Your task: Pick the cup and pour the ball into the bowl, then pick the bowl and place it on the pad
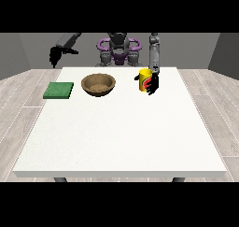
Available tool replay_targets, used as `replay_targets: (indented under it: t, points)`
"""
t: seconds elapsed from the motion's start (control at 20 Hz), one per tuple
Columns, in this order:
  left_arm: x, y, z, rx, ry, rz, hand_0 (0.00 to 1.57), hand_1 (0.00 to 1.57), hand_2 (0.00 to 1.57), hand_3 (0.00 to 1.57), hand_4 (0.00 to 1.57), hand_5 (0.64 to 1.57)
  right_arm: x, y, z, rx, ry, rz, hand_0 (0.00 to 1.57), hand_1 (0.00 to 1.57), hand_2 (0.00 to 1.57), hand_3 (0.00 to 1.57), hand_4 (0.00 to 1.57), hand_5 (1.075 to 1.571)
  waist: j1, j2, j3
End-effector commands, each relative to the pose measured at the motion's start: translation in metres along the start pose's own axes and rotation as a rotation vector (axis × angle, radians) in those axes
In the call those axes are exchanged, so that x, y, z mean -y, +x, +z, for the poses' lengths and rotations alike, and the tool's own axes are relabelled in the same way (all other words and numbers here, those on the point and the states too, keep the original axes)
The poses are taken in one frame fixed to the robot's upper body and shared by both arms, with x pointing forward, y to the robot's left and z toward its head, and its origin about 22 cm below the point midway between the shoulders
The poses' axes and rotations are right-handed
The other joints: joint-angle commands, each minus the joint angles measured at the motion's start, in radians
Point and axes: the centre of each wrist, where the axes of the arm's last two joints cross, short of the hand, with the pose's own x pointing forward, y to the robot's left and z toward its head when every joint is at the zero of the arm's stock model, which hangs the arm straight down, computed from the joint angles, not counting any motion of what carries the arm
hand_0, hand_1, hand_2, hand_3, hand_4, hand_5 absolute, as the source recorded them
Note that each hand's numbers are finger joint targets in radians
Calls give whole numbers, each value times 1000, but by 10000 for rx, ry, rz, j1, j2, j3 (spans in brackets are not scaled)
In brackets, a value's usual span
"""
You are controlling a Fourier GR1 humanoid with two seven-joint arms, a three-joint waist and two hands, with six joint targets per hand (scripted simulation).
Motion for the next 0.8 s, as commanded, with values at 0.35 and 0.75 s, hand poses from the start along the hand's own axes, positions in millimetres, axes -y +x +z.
replay_targets:
  t: [0.35, 0.75]
  points:
    - [15, -10, 32, -484, -366, -2130, 1316, 1316, 1571, 1571, 1496, 1256, 34, -3, 24, -757, -185, -42, 0, 0, 0, 0, 0, 1570, -122, -962, -98]
    - [-71, 51, -101, -435, -1060, -6828, 1450, 1450, 1571, 1571, 1571, 1291, 32, -18, 16, -2225, -436, 22, 0, 0, 0, 0, 0, 1569, 567, -2255, -64]
